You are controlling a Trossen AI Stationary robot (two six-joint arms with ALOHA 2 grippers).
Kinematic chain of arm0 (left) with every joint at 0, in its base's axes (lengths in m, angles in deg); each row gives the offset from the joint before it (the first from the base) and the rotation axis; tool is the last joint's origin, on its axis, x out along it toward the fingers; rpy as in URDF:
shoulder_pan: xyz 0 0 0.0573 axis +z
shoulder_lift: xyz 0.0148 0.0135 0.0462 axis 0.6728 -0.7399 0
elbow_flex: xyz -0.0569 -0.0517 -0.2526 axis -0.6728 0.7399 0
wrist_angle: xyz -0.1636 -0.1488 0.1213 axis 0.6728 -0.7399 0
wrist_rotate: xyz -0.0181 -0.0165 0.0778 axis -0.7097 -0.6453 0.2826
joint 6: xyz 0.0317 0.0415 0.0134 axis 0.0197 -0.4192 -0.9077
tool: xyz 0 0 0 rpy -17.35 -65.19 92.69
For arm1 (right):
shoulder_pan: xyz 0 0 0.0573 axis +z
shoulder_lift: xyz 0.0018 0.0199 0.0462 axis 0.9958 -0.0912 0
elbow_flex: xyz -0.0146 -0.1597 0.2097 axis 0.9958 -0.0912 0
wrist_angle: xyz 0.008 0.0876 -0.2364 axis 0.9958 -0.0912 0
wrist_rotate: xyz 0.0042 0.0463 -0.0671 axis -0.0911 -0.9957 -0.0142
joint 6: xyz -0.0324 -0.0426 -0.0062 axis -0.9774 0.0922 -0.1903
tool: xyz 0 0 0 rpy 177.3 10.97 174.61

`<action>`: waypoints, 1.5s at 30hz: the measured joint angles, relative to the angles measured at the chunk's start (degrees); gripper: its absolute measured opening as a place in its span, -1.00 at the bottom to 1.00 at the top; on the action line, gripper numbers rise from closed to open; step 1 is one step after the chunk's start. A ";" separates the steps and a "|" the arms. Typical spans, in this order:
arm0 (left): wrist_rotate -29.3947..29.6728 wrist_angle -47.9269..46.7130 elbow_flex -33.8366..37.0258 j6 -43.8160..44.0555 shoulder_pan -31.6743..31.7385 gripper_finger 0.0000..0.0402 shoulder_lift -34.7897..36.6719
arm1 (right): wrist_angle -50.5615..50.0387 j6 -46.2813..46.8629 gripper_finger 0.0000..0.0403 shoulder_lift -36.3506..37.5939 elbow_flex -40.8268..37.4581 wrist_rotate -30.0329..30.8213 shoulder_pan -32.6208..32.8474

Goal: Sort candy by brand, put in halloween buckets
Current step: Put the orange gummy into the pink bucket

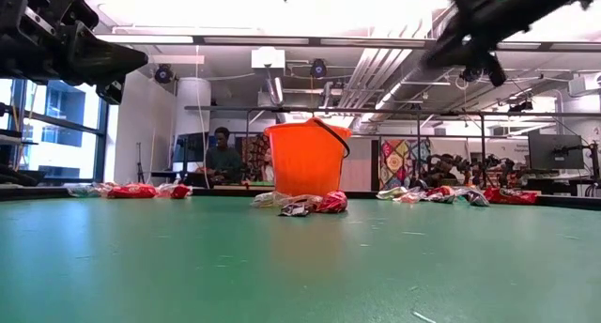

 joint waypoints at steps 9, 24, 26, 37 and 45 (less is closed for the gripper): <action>0.02 0.01 0.01 0.01 0.01 -0.98 0.00 | -20.13 4.44 -0.40 -22.50 15.30 -7.35 -11.84; 0.02 0.01 0.00 0.01 0.01 -0.98 0.00 | -20.35 -1.10 -0.38 -44.66 17.60 -19.50 -27.38; 0.02 0.00 0.00 0.00 0.02 -0.98 0.00 | -19.25 -2.52 -0.38 -46.10 17.62 -18.95 -27.69; 0.02 0.02 0.00 0.00 0.02 -0.98 0.00 | -13.37 -6.43 -0.38 -50.59 17.60 -15.83 -27.91; 0.02 0.02 0.01 0.00 0.01 -0.98 0.01 | -14.18 -7.92 -0.38 -51.34 17.96 -13.34 -27.96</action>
